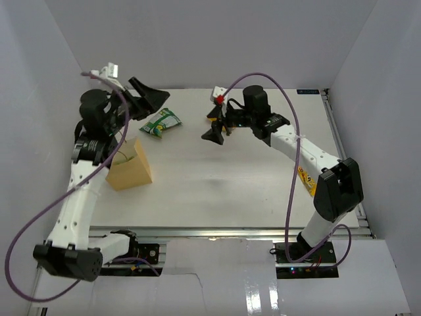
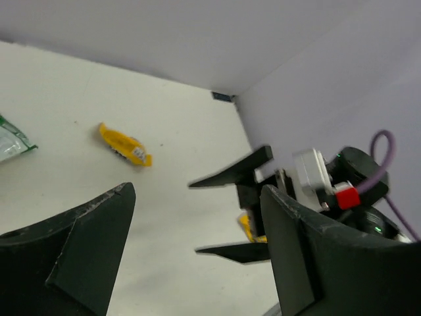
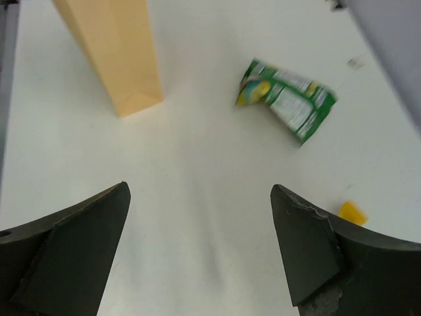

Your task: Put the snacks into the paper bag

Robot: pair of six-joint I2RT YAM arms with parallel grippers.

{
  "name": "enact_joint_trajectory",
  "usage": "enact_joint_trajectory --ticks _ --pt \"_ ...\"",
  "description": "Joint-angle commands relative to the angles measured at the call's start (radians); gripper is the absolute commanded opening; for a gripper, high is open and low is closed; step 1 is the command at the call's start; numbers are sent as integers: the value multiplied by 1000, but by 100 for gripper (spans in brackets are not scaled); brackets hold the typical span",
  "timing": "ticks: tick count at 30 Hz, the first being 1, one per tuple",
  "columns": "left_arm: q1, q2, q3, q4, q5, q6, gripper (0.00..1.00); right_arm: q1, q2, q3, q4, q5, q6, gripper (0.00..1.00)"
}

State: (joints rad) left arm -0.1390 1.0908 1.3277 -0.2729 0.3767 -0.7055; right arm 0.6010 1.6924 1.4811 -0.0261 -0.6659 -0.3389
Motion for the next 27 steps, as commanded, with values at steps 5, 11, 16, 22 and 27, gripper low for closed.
enact_joint_trajectory --ticks 5,11,16,22,27 --pt "-252 407 238 -236 -330 400 88 -204 -160 -306 -250 -305 -185 94" --pt "-350 745 341 -255 -715 696 87 -309 -224 -406 -293 -327 -258 94" --pt "-346 888 356 -193 -742 927 86 -377 -232 -430 -298 -356 -267 94" --pt "-332 1020 381 -140 -837 1067 88 -434 -227 -446 -337 -382 -318 94" --pt "-304 1054 349 -75 -897 1138 89 -468 -221 -450 -337 -409 -305 93"
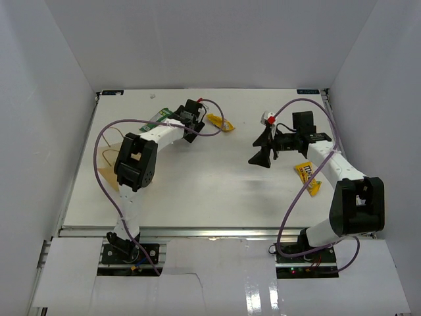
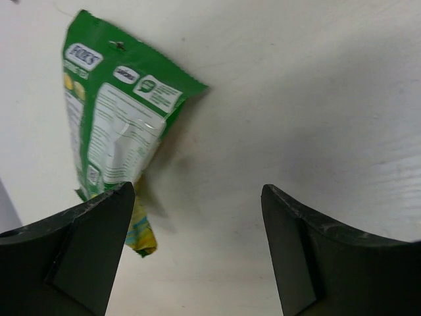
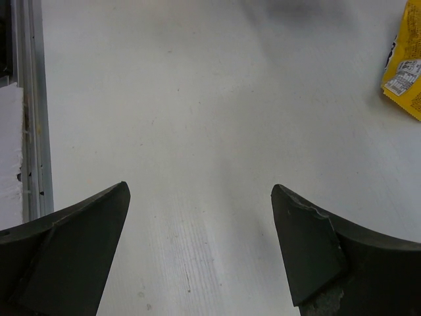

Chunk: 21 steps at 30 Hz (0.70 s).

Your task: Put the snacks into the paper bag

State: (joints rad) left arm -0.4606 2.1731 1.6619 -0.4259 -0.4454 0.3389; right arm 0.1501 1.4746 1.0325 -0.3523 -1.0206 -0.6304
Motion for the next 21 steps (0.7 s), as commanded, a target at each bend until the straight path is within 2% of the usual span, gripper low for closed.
enact_joint_trajectory --ticks 1,6,18,21 --pt "25 -26 7 94 -94 107 89 -24 0 -3 -13 -58 -12 94" --pt "40 -4 15 176 -108 166 89 -35 9 -5 -34 -70 -23 94" --pt "117 51 -4 173 -73 123 86 -67 12 28 -59 -99 -3 93" --pt "128 60 -2 171 -49 118 80 -70 10 31 -60 -99 0 94"
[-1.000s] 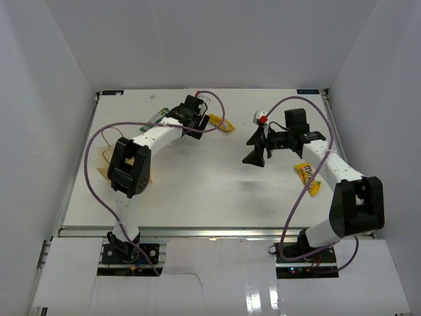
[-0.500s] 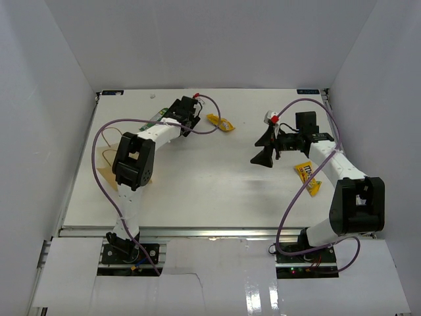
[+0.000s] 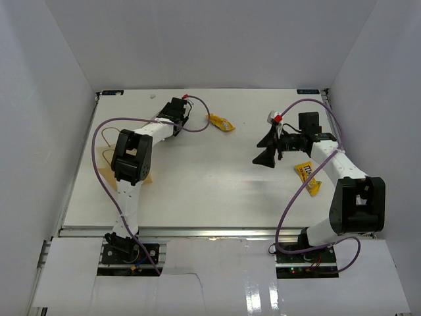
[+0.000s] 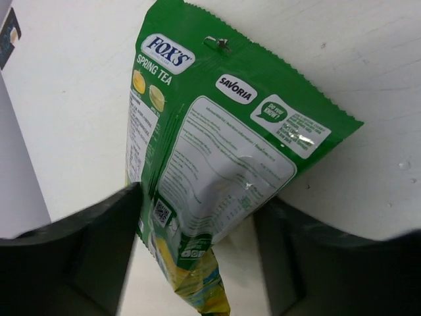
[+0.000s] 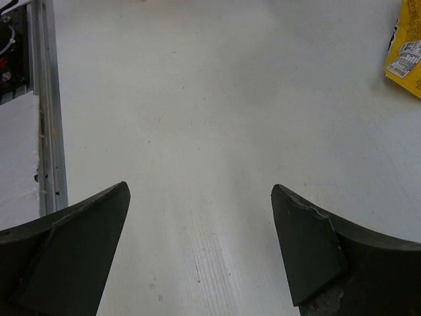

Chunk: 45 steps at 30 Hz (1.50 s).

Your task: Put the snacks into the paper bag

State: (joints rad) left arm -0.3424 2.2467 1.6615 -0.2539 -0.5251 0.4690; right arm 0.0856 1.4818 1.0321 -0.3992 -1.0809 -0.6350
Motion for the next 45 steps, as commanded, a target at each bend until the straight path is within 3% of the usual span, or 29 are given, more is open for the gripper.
enact_joint_trajectory --ticks 1,4,5,8,15,19,23,32,37,45 --pt "14 -10 0 -2 42 -12 71 -6 3 31 -12 -39 6 94" --pt "20 -9 4 -2 54 -16 50 -7 2 34 -10 -40 11 93" --pt "22 -13 4 -2 56 -20 36 -7 0 34 -10 -43 14 93" --pt "23 -24 -3 -2 54 -24 21 -7 -6 33 -9 -47 20 93" --pt "13 -110 23 -8 88 -87 0 -9 -29 14 -10 -45 24 93" --pt "11 -222 56 -54 88 -238 0 -9 -40 5 -16 -42 17 93" --pt "10 -414 69 -143 91 -520 0 -9 -48 -4 -15 -40 15 93" --pt "10 -907 -158 -174 140 -1013 0 -7 -63 -10 -15 -45 15 93" --pt "9 -1151 -192 -300 15 -1394 0 -7 -66 -10 -15 -47 18 93" --pt "10 -1316 -169 -672 -171 -1898 0 -7 -71 2 -15 -48 27 93"
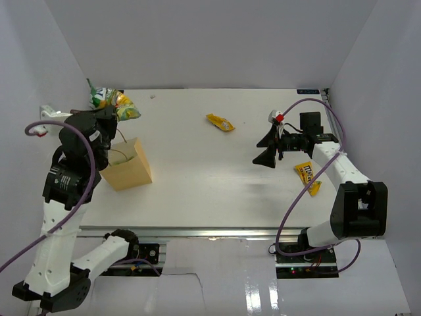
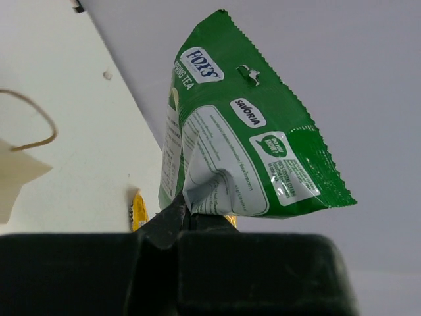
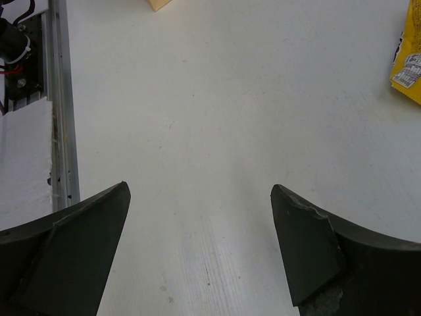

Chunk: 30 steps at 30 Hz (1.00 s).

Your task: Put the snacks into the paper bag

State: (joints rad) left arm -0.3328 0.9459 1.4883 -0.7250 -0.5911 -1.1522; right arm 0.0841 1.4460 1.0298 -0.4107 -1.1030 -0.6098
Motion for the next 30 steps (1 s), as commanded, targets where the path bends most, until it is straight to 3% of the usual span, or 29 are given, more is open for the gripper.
enact_joint_trajectory --ticks 1,5,14,30 --pt "0 -18 15 -241 -119 -358 0 -4 -39 4 -4 -27 2 93" --pt "0 -3 69 -410 -148 -492 0 -4 -53 -11 -2 -23 2 93" --pt "0 11 75 -582 -226 -632 0 -4 -78 -36 1 -15 4 93" --pt "1 68 -19 -600 -360 -656 0 -4 -65 -37 3 -15 -10 93"
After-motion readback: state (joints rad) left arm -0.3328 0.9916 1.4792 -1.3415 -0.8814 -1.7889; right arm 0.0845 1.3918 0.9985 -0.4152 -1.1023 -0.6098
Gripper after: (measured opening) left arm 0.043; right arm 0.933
